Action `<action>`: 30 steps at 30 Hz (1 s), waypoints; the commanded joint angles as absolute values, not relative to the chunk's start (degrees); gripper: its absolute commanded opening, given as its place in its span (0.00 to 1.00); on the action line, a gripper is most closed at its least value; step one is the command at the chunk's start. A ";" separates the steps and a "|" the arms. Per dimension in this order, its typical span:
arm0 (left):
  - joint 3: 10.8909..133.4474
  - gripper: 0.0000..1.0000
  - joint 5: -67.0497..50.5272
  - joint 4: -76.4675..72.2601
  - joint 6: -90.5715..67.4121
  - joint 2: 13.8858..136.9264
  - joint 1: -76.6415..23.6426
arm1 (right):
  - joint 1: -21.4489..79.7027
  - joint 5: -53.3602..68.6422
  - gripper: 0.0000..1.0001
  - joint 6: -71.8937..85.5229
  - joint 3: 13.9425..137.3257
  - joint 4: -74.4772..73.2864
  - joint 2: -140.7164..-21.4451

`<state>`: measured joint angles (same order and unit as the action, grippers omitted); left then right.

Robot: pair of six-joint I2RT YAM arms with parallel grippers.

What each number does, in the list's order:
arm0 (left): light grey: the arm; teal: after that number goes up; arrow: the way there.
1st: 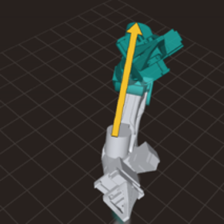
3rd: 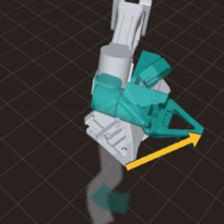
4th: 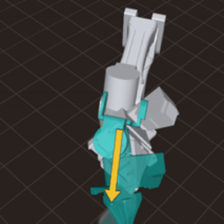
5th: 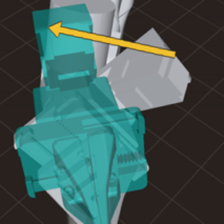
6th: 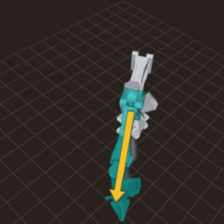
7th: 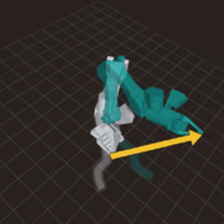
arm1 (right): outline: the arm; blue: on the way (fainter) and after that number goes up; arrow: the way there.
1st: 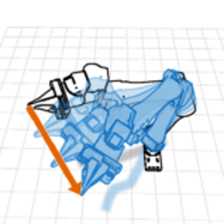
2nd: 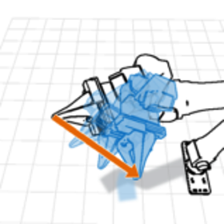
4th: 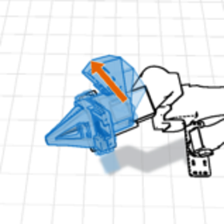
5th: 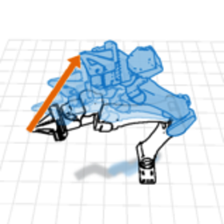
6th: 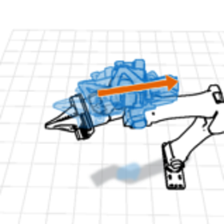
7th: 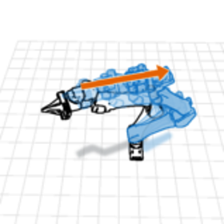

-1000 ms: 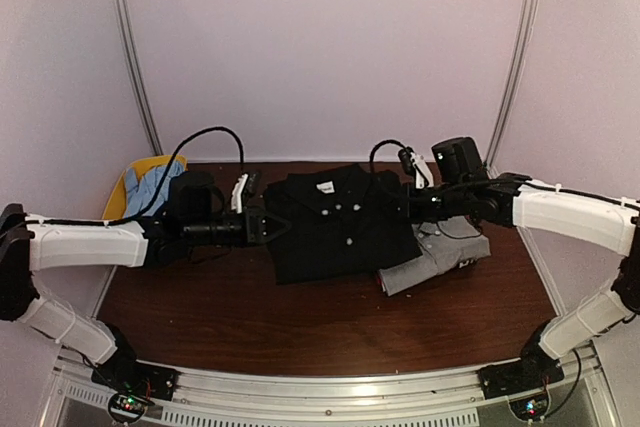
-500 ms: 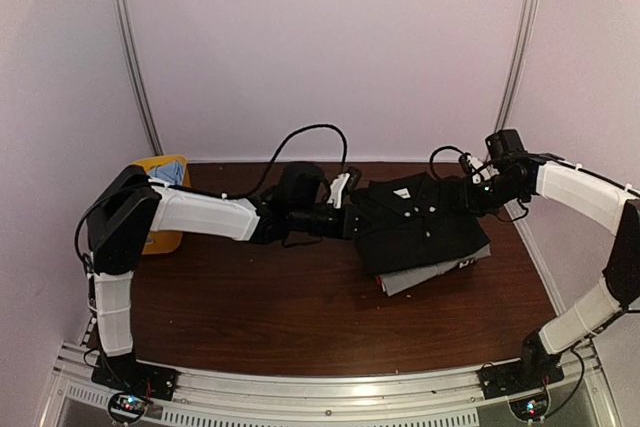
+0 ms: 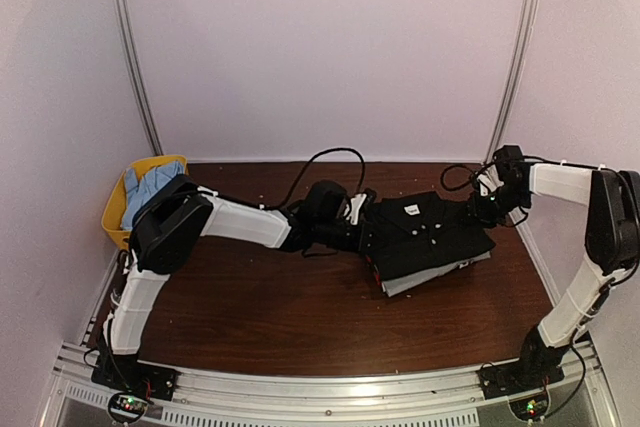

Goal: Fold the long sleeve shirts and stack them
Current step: Place the square-folded shirt at the center of the board.

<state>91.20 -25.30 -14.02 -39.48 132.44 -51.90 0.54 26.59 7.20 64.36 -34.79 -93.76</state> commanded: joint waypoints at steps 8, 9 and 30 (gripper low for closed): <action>84.91 0.45 -26.31 -14.71 -37.63 128.70 -51.07 | -2.55 13.08 0.55 8.36 67.36 -30.59 -91.31; 84.78 0.49 -25.99 -14.76 -37.48 128.03 -51.06 | -2.55 13.28 0.57 8.49 67.22 -30.72 -89.66; 67.08 0.85 -3.39 -5.88 -27.78 95.36 -44.69 | 1.90 22.33 0.81 14.62 52.47 -28.72 -55.69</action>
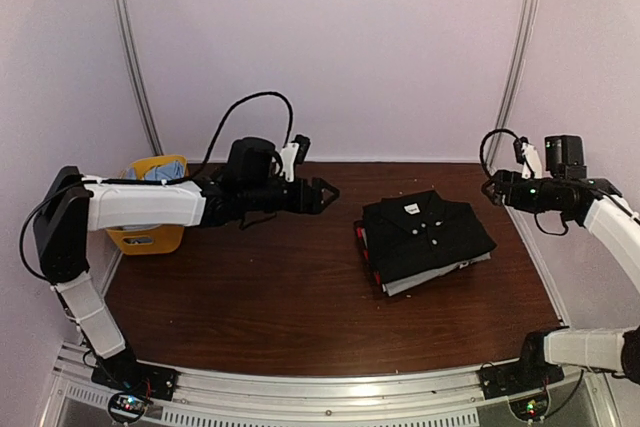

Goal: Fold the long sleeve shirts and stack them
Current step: Place the square-folded shirt at the center of the board, then reset both arms

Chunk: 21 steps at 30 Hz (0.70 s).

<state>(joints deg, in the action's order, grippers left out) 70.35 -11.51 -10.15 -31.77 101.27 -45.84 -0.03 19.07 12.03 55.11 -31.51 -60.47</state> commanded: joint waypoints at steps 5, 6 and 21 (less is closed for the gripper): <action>63.19 0.97 11.07 3.07 -23.08 85.53 -42.90 | 2.03 19.08 0.89 15.47 52.53 -28.04 -52.52; 62.16 0.98 13.23 4.36 -22.46 83.26 -42.16 | 2.08 18.00 0.93 15.55 52.74 -27.77 -52.15; 54.22 0.98 25.29 16.09 -17.77 56.80 -34.89 | 1.88 16.59 1.00 13.90 54.72 -22.76 -51.11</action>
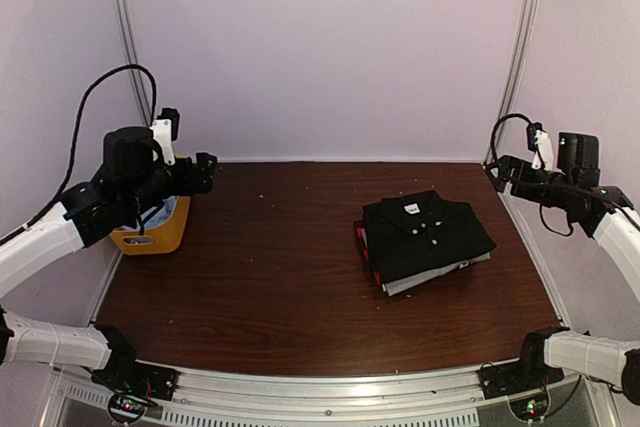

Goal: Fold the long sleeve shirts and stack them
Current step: Reset both arms

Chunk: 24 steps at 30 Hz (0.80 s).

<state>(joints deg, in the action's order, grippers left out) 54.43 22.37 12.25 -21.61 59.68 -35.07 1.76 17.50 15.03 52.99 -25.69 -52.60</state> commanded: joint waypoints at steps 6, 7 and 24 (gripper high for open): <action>50.83 0.98 21.68 13.54 -13.05 49.50 -34.89 | 1.85 14.48 1.00 12.74 53.65 -21.36 -47.87; 50.09 0.98 21.58 13.01 -12.89 48.77 -34.89 | 1.92 14.54 1.00 12.48 53.04 -21.03 -47.13; 49.21 0.98 21.62 12.60 -13.79 48.90 -34.89 | 1.88 14.07 1.00 10.93 50.63 -20.52 -45.49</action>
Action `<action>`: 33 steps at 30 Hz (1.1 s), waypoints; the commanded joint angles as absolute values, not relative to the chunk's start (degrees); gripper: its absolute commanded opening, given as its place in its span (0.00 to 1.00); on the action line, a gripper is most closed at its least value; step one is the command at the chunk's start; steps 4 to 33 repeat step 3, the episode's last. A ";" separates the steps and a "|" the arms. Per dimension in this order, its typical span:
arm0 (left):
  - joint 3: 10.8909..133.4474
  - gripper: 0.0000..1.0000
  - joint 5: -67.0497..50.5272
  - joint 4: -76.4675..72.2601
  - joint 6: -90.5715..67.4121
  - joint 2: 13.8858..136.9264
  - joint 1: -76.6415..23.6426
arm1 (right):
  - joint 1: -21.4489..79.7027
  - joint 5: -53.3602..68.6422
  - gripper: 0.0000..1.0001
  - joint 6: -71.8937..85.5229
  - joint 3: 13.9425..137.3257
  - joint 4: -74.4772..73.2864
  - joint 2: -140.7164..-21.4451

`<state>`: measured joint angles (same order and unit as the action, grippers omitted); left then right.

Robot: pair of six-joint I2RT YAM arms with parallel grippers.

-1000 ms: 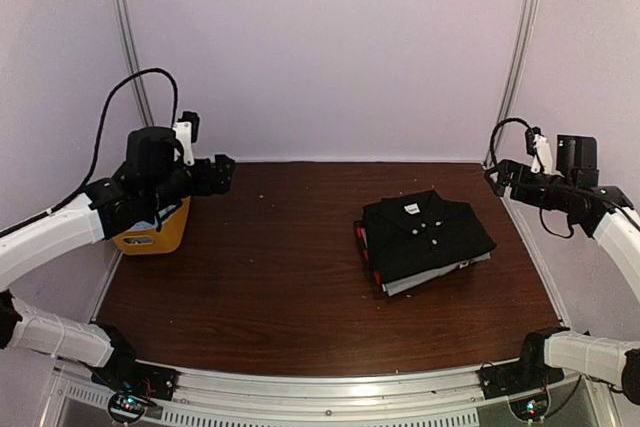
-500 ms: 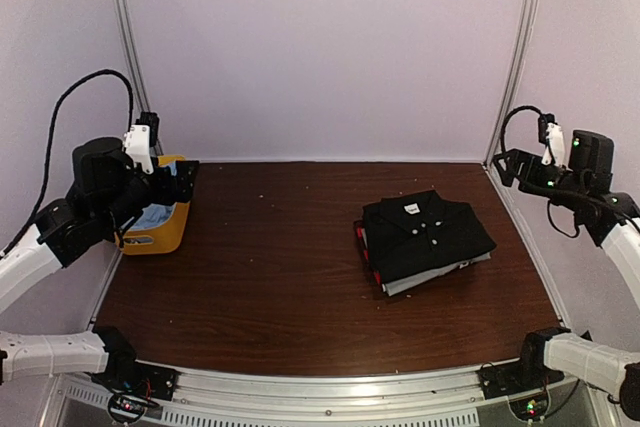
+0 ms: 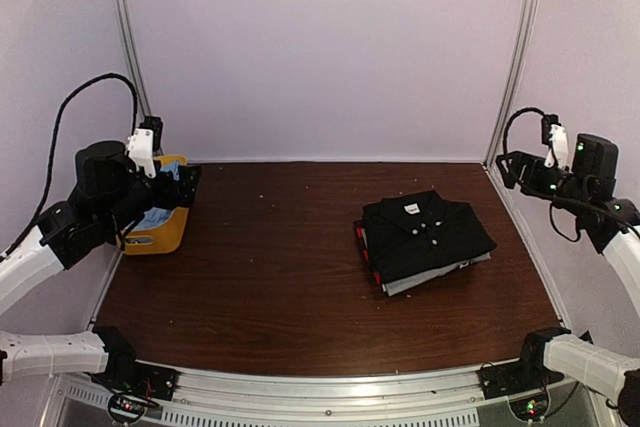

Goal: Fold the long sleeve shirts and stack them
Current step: Reset both arms

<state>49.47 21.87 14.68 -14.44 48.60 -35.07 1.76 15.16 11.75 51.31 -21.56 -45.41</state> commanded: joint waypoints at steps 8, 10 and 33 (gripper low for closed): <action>49.17 0.98 21.71 12.69 -13.89 48.88 -34.89 | 1.89 13.83 1.00 10.82 50.38 -20.48 -45.17; 49.17 0.98 21.71 12.69 -13.89 48.88 -34.89 | 1.89 13.83 1.00 10.82 50.38 -20.48 -45.17; 49.17 0.98 21.71 12.69 -13.89 48.88 -34.89 | 1.89 13.83 1.00 10.82 50.38 -20.48 -45.17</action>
